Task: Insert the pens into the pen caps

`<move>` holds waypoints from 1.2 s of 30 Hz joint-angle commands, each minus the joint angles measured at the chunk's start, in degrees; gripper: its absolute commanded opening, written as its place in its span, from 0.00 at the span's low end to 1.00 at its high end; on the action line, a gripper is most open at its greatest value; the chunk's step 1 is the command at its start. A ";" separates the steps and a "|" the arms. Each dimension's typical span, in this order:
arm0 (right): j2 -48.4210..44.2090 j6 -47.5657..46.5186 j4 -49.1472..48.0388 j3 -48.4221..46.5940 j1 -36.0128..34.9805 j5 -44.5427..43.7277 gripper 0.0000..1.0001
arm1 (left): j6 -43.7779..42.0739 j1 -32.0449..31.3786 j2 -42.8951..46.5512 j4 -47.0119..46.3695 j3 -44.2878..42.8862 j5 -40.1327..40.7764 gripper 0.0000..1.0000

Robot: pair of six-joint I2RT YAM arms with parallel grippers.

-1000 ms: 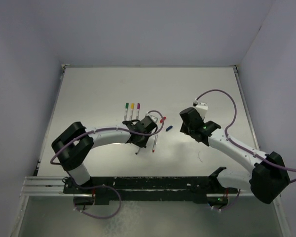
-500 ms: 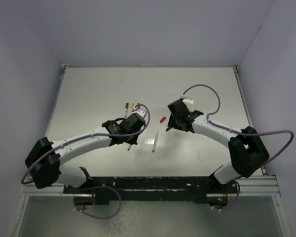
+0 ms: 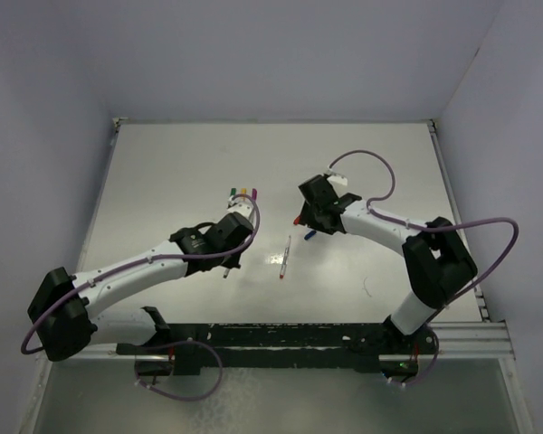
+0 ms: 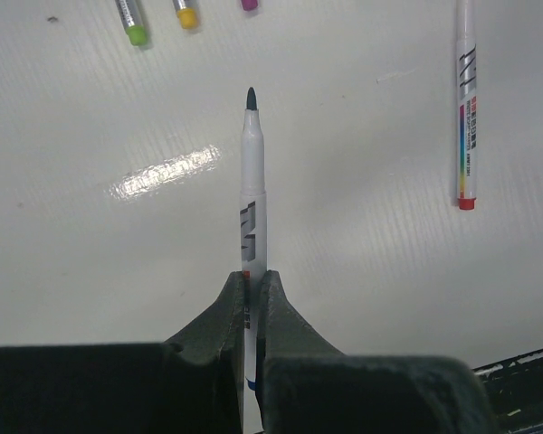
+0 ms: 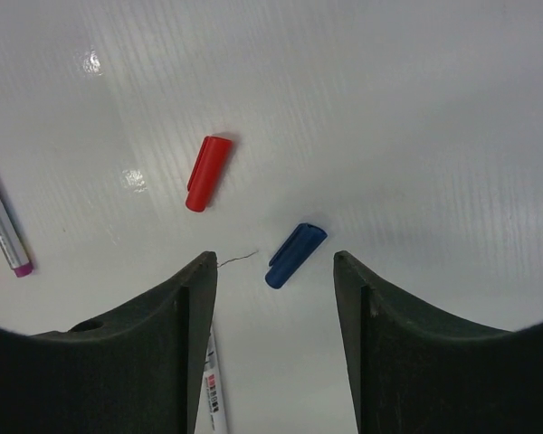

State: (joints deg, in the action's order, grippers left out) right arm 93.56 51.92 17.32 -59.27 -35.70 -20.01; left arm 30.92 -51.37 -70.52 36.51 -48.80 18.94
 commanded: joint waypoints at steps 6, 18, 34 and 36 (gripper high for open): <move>2.54 5.24 4.53 -2.26 -2.15 -3.04 0.56 | 0.48 0.50 1.08 -0.62 0.54 1.89 0.00; 5.58 7.73 6.47 -3.49 -2.52 -2.01 0.53 | 0.10 0.58 0.90 -1.17 1.23 1.90 0.00; 10.55 6.63 7.41 -6.88 -2.37 -2.16 0.48 | -0.81 0.69 -1.24 -2.71 1.08 1.11 0.00; 11.29 6.66 7.79 -7.17 -2.37 -2.02 0.47 | -0.92 0.66 -1.39 -2.88 0.95 0.93 0.00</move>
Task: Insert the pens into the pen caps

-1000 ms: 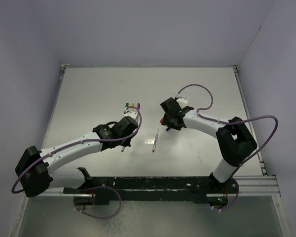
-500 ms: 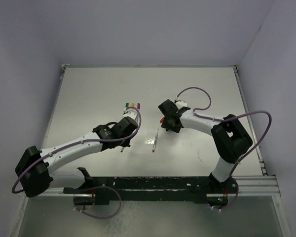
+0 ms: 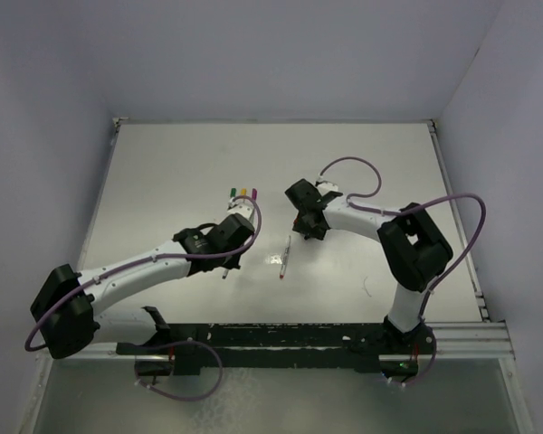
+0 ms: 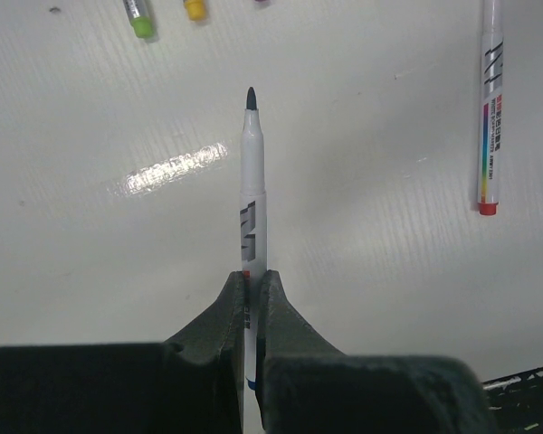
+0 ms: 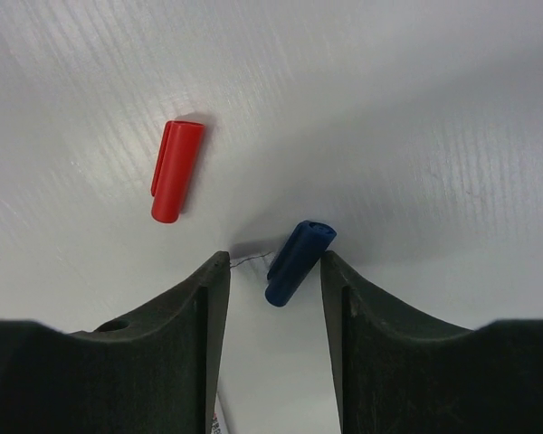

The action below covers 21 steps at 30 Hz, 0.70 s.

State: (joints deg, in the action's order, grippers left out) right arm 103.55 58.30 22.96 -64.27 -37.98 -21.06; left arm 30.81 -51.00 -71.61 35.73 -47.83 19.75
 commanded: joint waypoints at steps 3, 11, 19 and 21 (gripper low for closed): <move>1.74 0.60 2.35 -1.69 -0.12 -0.40 0.45 | -0.99 0.39 -0.41 -2.24 -0.24 0.03 0.00; 1.59 1.29 2.46 1.21 -0.15 0.16 0.11 | -1.12 0.47 -0.41 -2.78 -0.56 -0.59 0.00; 1.04 -0.38 2.12 3.27 -0.16 1.03 0.00 | -1.40 0.65 -0.14 -3.47 -0.59 -1.30 0.00; -0.28 -1.47 1.92 3.45 -0.15 0.39 0.00 | -1.58 0.70 -0.20 -4.12 -0.42 -1.83 0.00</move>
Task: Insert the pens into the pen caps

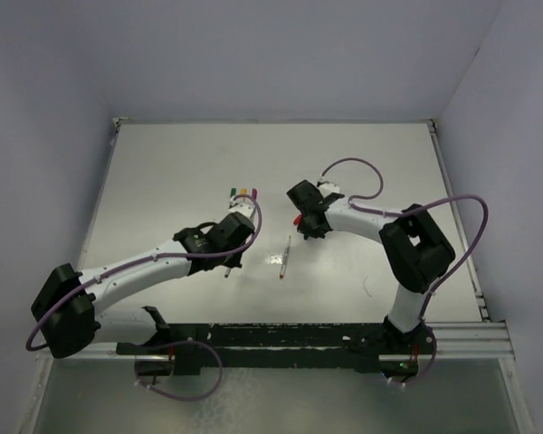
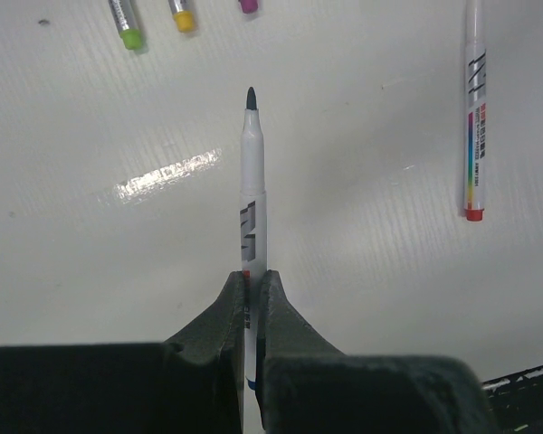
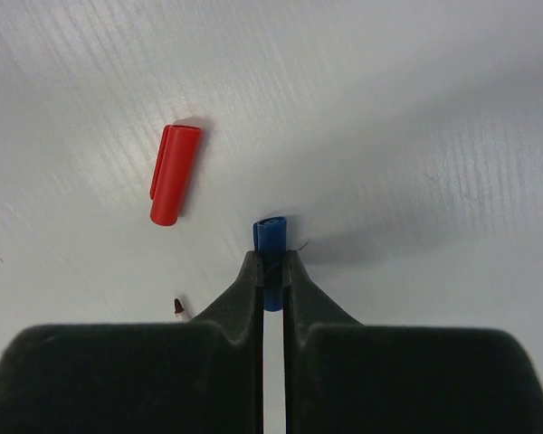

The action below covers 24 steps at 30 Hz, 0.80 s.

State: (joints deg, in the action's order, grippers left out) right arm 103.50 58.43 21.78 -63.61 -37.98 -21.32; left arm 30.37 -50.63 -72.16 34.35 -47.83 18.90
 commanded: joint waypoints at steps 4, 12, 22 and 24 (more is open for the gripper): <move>-5.72 -4.98 2.42 2.98 -0.09 -2.03 0.00 | -2.03 0.34 0.08 -5.10 -0.08 -3.40 0.00; -21.61 -14.86 -6.97 10.24 -0.13 -4.04 0.00 | -4.67 0.21 -0.44 -13.80 0.69 -10.80 0.00; -38.36 -27.32 -24.51 21.43 -0.10 -2.07 0.00 | -5.01 0.10 2.81 -35.78 7.39 -22.93 0.00; -42.40 -28.24 -29.18 24.72 -0.11 0.21 0.00 | -4.98 0.12 2.16 -39.67 8.34 -25.51 0.00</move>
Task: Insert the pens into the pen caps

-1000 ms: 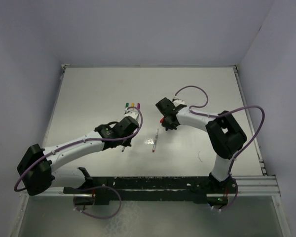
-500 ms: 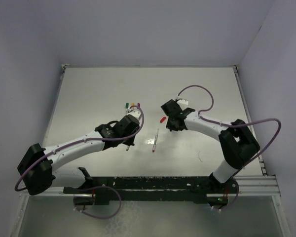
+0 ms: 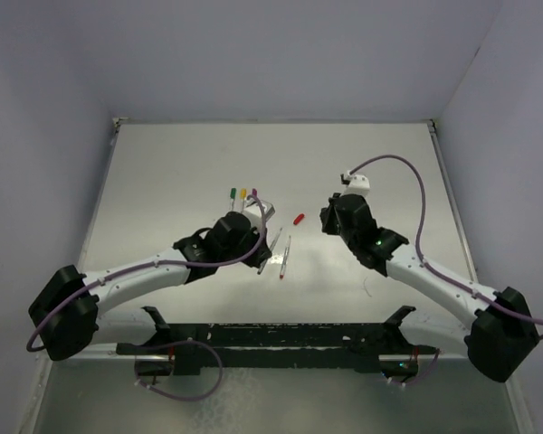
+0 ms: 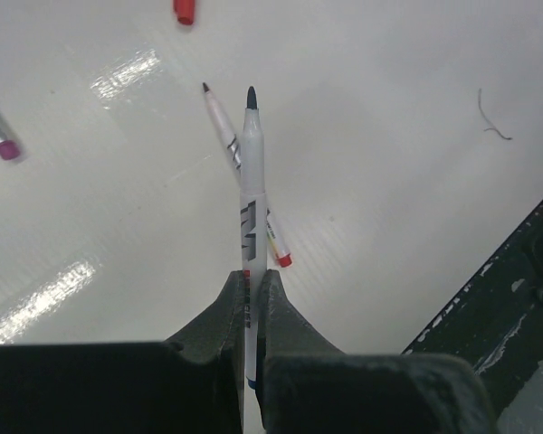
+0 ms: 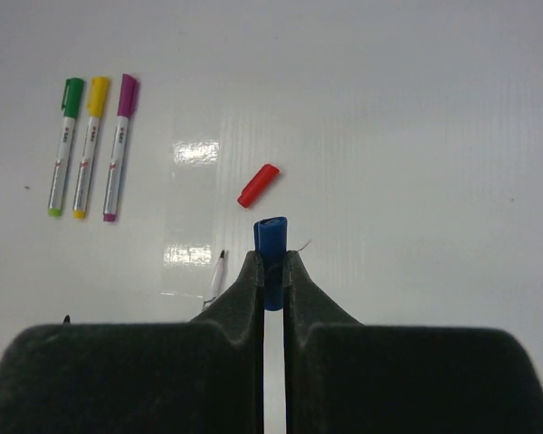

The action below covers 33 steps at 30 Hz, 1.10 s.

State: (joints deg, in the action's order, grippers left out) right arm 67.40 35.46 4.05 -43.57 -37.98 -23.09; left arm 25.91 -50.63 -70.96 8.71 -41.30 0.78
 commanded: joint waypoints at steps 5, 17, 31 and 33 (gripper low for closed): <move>-13.63 -8.14 -22.35 11.07 -0.13 5.19 0.00 | 0.02 0.09 -1.81 -23.06 2.76 -13.41 0.00; -17.85 -7.61 -32.13 15.33 -0.12 8.37 0.00 | 2.15 -0.72 -8.91 -40.34 4.24 -18.31 0.00; -15.78 -1.90 -45.28 20.65 -0.24 12.04 0.00 | 3.10 -1.05 -6.08 -41.24 5.71 -12.21 0.00; -15.80 -1.60 -45.65 20.91 -0.23 12.02 0.00 | 3.34 -1.03 -5.90 -41.27 5.99 -11.89 0.00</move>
State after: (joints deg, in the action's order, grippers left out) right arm 51.62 32.08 -34.79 -23.05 -37.98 -11.81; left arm 28.08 -51.51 -79.02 -29.54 -35.97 -12.71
